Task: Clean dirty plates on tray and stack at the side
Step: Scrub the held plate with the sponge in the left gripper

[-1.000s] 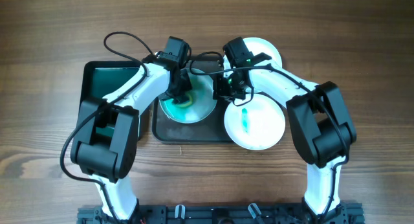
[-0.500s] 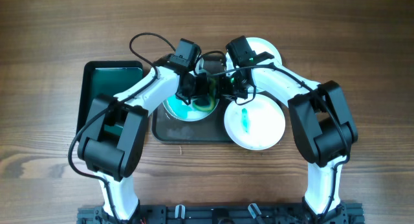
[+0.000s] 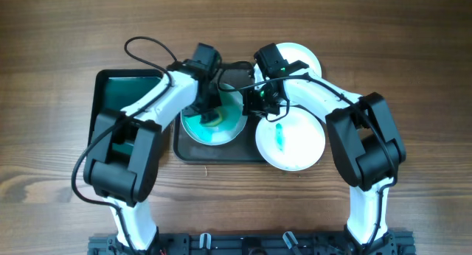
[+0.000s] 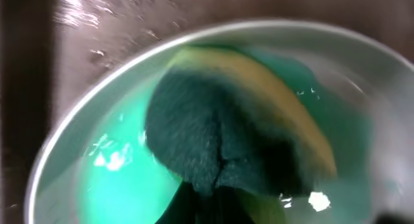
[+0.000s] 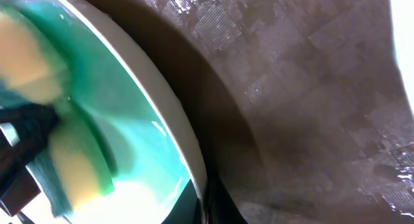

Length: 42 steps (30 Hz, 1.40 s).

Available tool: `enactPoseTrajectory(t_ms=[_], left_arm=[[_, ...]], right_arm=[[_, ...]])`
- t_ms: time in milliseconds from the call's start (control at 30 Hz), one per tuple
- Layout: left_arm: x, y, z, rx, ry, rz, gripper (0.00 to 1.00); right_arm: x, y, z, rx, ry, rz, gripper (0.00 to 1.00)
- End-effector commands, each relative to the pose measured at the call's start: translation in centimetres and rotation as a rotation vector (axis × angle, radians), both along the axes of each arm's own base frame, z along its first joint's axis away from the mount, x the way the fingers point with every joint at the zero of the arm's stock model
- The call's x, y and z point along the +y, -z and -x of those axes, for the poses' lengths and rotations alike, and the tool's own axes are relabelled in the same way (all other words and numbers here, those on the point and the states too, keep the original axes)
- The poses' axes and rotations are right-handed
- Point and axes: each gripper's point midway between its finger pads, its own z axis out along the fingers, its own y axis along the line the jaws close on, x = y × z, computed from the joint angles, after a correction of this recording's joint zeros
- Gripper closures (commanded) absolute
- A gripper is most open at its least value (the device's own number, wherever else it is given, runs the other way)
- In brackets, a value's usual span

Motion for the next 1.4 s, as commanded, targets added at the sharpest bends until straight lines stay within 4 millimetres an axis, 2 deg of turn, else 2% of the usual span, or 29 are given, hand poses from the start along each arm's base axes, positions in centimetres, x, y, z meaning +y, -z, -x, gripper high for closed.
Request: enactPoseTrajectory(t_ms=[0, 33, 100, 167, 233, 300, 333, 367, 467, 533, 567, 633, 667, 700, 733, 800, 867, 933, 1033, 1100, 1133, 1233, 1367], left_arm=[[-8.1, -1.2, 5.5, 0.169, 0.344, 0.494, 0.96], [-8.5, -1.5, 5.2, 0.145, 0.364, 0.518, 0.96], [-8.1, -1.1, 3.5, 0.076, 0.365, 0.475, 0.96], [-5.8, 0.2, 1.1, -0.001, 0.304, 0.317, 0.96], [-1.7, 1.3, -1.0, -0.05, 0.148, 0.096, 0.96], [5.0, 1.2, -3.1, -0.134, -0.072, -0.217, 0.96], [7.8, 0.7, -3.6, -0.17, -0.163, -0.331, 0.96], [8.8, 0.5, -3.6, -0.173, -0.184, -0.368, 0.96], [9.6, 0.8, -1.9, -0.107, -0.227, -0.387, 0.96], [8.3, 1.4, 0.6, 0.006, -0.187, -0.342, 0.96], [6.7, 1.7, 1.8, 0.071, -0.116, -0.267, 0.96], [1.8, 1.9, 4.0, 0.164, 0.145, -0.027, 0.96], [-1.2, 1.3, 5.2, 0.188, 0.305, 0.146, 0.96], [-3.1, 0.6, 5.9, 0.19, 0.403, 0.264, 0.96], [-5.9, -0.9, 6.9, 0.165, 0.546, 0.451, 0.96], [-7.4, -1.9, 7.1, 0.128, 0.621, 0.556, 0.96], [-7.5, -1.8, 6.2, 0.087, 0.626, 0.551, 0.96], [-6.1, -0.7, 4.2, 0.067, 0.509, 0.438, 0.96], [0.7, 1.7, 0.7, 0.023, 0.217, 0.022, 0.96], [5.4, 1.6, -0.7, -0.033, 0.039, -0.236, 0.96], [6.6, 1.3, -1.0, -0.054, -0.013, -0.303, 0.96], [7.8, -0.1, -1.2, -0.067, -0.086, -0.363, 0.96], [7.6, -2.8, -1.9, -0.064, -0.085, -0.367, 0.96]], right_arm=[[-0.2, 0.8, -0.1, 0.012, 0.008, 0.004, 0.96], [-0.2, 0.8, -0.1, 0.012, 0.008, 0.004, 0.96], [-0.3, 0.8, -0.1, 0.012, 0.007, 0.005, 0.96], [-0.3, 0.8, -0.1, 0.012, 0.007, 0.005, 0.96], [-0.3, 0.8, -0.1, 0.012, 0.007, 0.005, 0.96], [-0.3, 0.8, -0.1, 0.012, 0.007, 0.005, 0.96], [-0.3, 0.8, -0.1, 0.012, 0.007, 0.005, 0.96], [-0.3, 0.8, -0.1, 0.012, 0.007, 0.005, 0.96], [-0.2, 0.8, -0.1, 0.011, 0.007, 0.005, 0.96], [-0.2, 0.8, -0.1, 0.011, 0.007, 0.004, 0.96], [-0.2, 0.8, -0.1, 0.011, 0.007, 0.004, 0.96], [-0.2, 0.8, -0.1, 0.011, 0.008, 0.004, 0.96], [-0.2, 0.8, -0.1, 0.011, 0.008, 0.004, 0.96], [-0.2, 0.8, -0.2, 0.01, 0.008, 0.003, 0.96], [-0.2, 0.8, -0.2, 0.009, 0.008, 0.003, 0.96], [-0.2, 0.8, -0.1, 0.011, 0.008, 0.004, 0.96], [-0.2, 0.8, -0.1, 0.011, 0.008, 0.004, 0.96], [-0.2, 0.8, -0.1, 0.011, 0.008, 0.004, 0.96], [-0.2, 0.8, -0.1, 0.01, 0.008, 0.004, 0.96], [-0.2, 0.8, -0.2, 0.009, 0.008, 0.003, 0.96], [-0.3, 0.8, -0.2, 0.008, 0.009, 0.006, 0.96], [-0.4, 0.9, -0.3, 0.003, 0.014, 0.017, 0.96], [-0.5, 1.0, -0.3, 0.002, 0.014, 0.02, 0.96]])
